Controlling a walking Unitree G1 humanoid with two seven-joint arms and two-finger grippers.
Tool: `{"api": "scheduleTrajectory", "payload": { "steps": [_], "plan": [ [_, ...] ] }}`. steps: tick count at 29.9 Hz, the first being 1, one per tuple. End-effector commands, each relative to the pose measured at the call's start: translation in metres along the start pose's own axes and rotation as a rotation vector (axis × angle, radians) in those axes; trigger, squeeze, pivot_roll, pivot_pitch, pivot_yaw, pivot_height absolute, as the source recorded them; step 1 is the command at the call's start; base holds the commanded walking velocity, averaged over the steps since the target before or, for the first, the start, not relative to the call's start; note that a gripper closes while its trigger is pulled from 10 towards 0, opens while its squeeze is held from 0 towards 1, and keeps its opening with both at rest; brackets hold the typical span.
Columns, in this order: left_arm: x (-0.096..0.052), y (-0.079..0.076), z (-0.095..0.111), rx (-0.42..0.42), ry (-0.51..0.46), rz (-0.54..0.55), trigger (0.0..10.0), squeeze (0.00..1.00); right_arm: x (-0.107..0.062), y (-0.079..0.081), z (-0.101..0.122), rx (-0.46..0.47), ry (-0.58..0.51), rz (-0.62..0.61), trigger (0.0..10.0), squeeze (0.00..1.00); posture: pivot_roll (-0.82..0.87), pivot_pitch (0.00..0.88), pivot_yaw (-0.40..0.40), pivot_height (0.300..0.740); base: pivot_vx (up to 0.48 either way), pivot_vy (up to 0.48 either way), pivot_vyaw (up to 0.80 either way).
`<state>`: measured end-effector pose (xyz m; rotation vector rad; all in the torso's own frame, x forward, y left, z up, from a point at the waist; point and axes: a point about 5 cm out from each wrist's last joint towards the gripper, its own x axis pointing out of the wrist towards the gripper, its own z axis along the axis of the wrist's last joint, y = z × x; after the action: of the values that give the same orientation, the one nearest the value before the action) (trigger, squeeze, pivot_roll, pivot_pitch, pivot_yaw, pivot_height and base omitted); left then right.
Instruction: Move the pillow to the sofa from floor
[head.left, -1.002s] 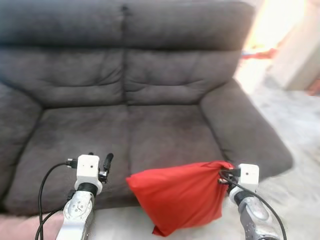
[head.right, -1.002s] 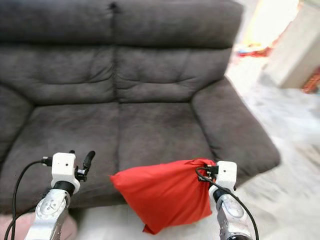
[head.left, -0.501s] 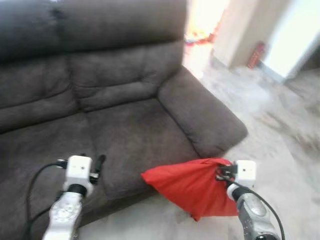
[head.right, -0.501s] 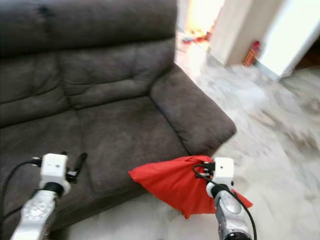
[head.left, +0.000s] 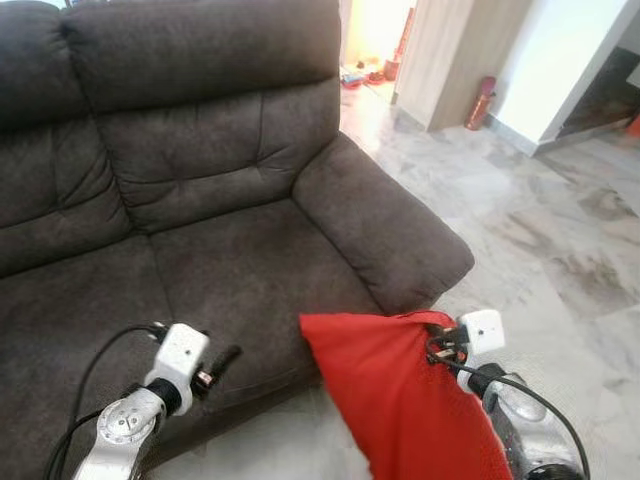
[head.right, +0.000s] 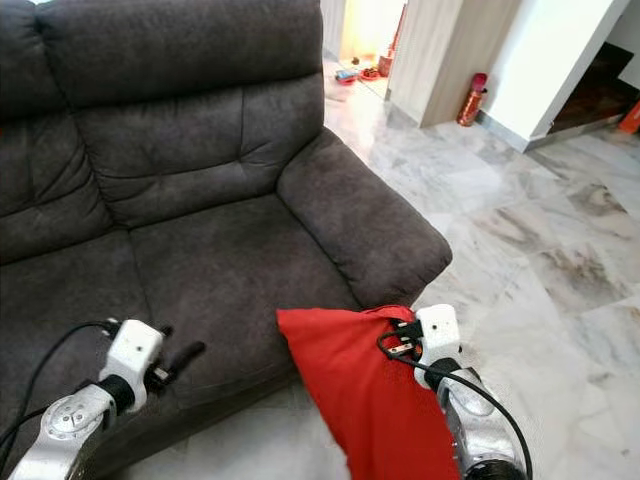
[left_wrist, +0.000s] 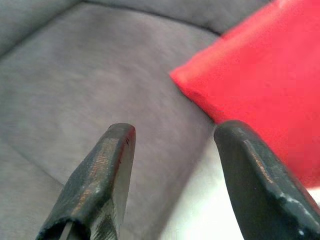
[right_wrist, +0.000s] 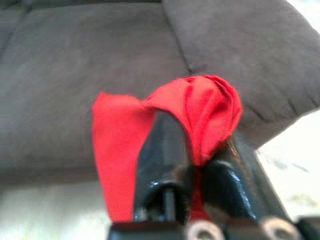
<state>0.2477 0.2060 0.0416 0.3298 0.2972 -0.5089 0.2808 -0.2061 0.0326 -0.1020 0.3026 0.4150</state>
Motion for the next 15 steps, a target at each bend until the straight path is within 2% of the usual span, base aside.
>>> {"api": "scheduleTrajectory", "payload": {
  "steps": [1,8,15],
  "plan": [
    [-0.002,-0.003,-0.003,0.046,0.038,-0.049,10.0,0.00,0.003,-0.002,0.030,-0.119,-0.067,0.102,10.0,0.00,0.15,0.046,-0.094,0.740,0.000,0.000,0.00],
    [-0.006,-0.006,-0.003,0.057,0.071,-0.161,10.0,0.00,-0.001,0.005,0.043,-0.178,-0.042,0.266,10.0,0.00,0.16,0.041,-0.094,0.740,0.000,0.000,0.00],
    [-0.011,-0.003,-0.006,0.084,0.110,-0.204,10.0,0.00,-0.012,0.012,0.046,-0.230,0.009,0.416,10.0,0.00,0.15,0.028,-0.091,0.740,0.000,0.000,0.00]
  ]
}}
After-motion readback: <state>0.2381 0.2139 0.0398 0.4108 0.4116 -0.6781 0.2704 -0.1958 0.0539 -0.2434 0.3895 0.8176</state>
